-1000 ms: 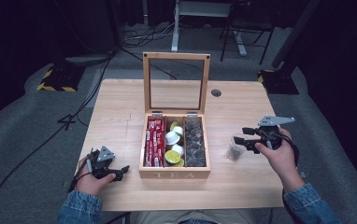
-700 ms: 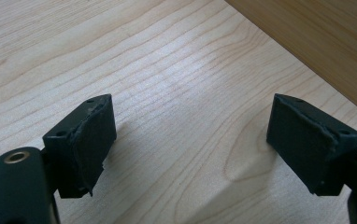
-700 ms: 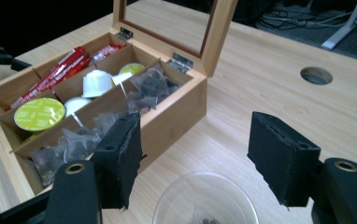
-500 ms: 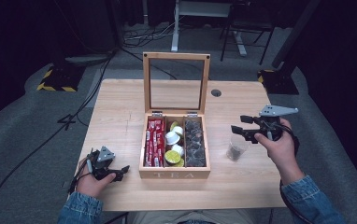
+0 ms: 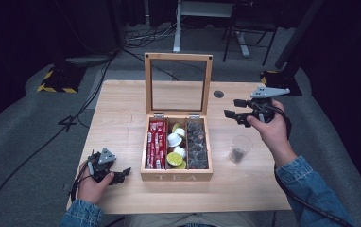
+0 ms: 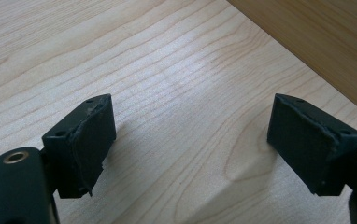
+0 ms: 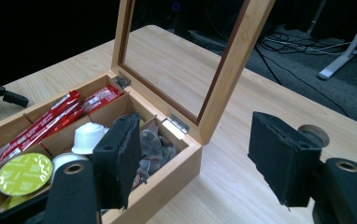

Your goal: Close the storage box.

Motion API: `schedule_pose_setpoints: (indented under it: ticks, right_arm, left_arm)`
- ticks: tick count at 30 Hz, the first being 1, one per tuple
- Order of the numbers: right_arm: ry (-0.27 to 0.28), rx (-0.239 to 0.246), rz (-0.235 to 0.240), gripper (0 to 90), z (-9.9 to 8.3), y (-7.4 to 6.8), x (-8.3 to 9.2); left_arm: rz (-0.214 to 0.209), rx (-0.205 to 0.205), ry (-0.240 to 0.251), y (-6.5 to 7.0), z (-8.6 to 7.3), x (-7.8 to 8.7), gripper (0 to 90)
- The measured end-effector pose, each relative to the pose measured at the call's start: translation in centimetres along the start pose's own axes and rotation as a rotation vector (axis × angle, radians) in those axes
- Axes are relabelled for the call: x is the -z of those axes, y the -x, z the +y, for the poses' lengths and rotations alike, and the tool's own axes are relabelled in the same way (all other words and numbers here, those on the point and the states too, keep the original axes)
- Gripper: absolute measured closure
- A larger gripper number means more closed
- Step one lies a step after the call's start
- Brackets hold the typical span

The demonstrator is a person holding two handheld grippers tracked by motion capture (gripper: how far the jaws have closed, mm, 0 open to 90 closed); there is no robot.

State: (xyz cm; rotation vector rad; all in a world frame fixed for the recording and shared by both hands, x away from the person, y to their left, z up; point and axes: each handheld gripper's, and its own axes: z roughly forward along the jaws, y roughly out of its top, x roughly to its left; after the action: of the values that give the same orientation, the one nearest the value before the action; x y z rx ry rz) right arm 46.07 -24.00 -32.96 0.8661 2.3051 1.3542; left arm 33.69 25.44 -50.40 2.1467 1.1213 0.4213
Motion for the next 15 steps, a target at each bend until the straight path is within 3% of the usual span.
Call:
schedule_pose_setpoints:
  ticks: [4, 9, 15]
  right_arm:
    - [0.004, 0.002, 0.013, 38.4, 1.1, 0.2, -0.7]
    - [0.044, -0.003, -0.001, 41.3, 2.9, 0.8, -1.5]
    - [0.053, -0.002, -0.032, 43.0, 4.7, 1.9, -2.9]
  left_arm:
    - [0.001, 0.003, 0.001, 0.0, 0.0, 0.0, 15.8]
    - [0.004, 0.003, 0.000, 0.0, 0.0, 0.0, 15.6]
    - [0.002, 0.003, 0.000, 0.0, 0.0, 0.0, 15.6]
